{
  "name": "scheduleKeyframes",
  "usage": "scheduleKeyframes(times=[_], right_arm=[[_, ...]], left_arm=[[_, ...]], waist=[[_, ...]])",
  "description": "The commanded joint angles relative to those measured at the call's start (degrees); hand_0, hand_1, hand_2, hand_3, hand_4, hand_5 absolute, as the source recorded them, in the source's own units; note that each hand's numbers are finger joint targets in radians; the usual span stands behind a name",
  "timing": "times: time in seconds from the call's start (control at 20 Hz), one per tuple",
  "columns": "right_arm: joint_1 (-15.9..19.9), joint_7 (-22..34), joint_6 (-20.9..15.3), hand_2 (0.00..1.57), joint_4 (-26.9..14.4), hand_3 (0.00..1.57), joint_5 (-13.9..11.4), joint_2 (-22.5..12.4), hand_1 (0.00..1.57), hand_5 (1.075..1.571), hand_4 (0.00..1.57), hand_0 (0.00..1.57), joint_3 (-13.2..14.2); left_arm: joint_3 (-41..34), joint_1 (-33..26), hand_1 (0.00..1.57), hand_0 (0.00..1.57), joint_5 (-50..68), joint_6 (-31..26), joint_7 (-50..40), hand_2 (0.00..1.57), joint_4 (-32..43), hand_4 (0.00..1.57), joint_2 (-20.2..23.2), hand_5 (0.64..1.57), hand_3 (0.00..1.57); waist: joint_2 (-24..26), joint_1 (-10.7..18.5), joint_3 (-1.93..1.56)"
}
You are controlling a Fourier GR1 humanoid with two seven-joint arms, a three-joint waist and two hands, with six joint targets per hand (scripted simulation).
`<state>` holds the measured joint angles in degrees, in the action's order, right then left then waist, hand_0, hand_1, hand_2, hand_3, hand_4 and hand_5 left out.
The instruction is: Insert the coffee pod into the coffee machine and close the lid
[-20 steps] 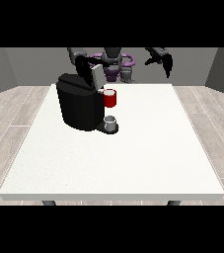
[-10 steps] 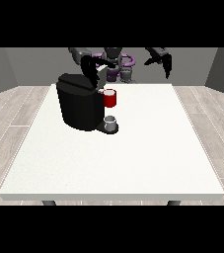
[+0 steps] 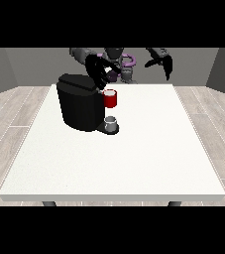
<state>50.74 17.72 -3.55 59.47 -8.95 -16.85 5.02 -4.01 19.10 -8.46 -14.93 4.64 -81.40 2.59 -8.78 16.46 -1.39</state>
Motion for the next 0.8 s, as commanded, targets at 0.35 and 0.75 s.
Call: scheduleKeyframes(times=[0.35, 0.75], right_arm=[[7.6, 2.7, 1.6, 0.00, 8.2, 0.00, -1.4, 0.4, 0.00, 1.571, 0.05, 0.00, -2.5], [9.4, 4.8, 2.5, 0.00, 11.4, 0.00, -2.5, -2.9, 0.00, 1.571, 0.00, 0.00, -0.1]], left_arm=[[1.8, 3.1, 0.00, 0.00, 0.3, -2.2, 1.1, 0.00, 0.5, 0.40, -0.1, 1.571, 0.00], [4.3, 6.5, 0.00, 0.00, 0.1, -2.7, 0.8, 0.00, 1.0, 0.37, -2.3, 1.571, 0.00]], waist=[[-2.2, 10.8, 1.39], [-6.5, 15.7, 1.33]])
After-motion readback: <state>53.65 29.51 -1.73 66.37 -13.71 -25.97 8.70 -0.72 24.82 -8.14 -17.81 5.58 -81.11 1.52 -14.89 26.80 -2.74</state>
